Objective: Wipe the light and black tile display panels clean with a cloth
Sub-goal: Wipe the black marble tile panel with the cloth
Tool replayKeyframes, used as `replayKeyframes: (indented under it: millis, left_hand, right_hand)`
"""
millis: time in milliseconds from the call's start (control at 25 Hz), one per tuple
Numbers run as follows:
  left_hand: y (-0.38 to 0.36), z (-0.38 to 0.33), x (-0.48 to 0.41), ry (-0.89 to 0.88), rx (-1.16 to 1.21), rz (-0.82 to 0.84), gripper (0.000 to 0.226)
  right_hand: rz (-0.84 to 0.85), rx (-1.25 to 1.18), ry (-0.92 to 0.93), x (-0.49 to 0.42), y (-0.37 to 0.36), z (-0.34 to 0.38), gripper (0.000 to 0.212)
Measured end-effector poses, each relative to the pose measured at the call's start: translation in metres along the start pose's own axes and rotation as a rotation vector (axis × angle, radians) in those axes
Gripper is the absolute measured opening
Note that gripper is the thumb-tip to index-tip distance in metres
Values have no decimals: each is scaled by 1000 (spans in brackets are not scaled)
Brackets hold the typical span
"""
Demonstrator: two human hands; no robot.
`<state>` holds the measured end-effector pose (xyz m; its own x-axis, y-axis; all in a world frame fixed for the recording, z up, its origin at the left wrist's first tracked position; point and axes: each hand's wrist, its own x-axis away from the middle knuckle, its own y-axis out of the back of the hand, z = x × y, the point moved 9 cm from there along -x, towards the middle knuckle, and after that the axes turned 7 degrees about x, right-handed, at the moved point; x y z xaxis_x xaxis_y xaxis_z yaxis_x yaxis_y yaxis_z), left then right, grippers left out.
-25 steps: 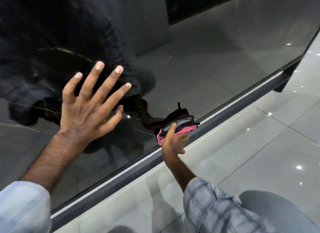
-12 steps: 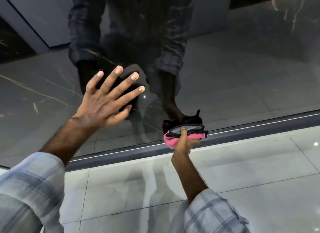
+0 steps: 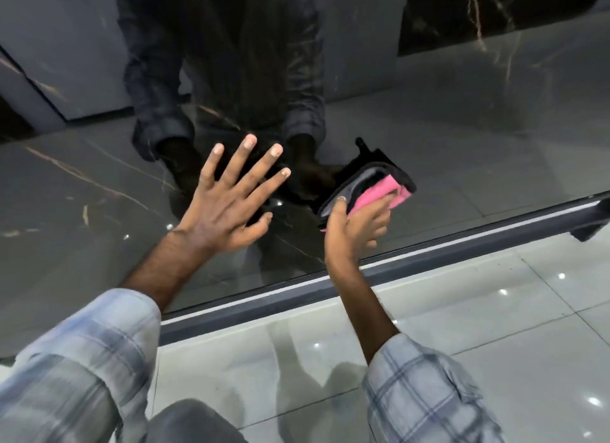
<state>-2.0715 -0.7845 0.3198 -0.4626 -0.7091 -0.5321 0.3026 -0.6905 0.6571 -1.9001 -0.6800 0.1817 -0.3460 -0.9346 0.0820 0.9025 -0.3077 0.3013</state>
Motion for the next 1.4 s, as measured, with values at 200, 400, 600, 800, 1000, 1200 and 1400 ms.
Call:
replayKeyframes:
  millis: [200, 400, 600, 800, 1000, 1200, 1400]
  left_hand:
    - [-3, -3, -1, 24, 8, -65, 81]
    - [-2, -3, -2, 17, 22, -66, 82]
    - [39, 11, -5, 9, 136, -202, 62]
    - [52, 38, -25, 133, 43, -385, 58]
    - [40, 30, -23, 132, -23, -418, 54]
    - [37, 28, -23, 136, -21, -400, 54]
    - [46, 32, -26, 200, 89, -384, 43]
  right_hand:
    - [-55, 282, 129, -12, 11, -41, 93]
    - [156, -229, -614, 3, -35, -153, 60]
    - [-15, -83, -187, -31, -21, -95, 73]
    - [-86, -28, 352, 2, 24, 17, 62]
    - [-37, -118, 27, -17, 27, -51, 70]
    - [-158, 114, 508, 4, 36, 51, 84]
    - [-183, 335, 1040, 23, 43, 123, 85]
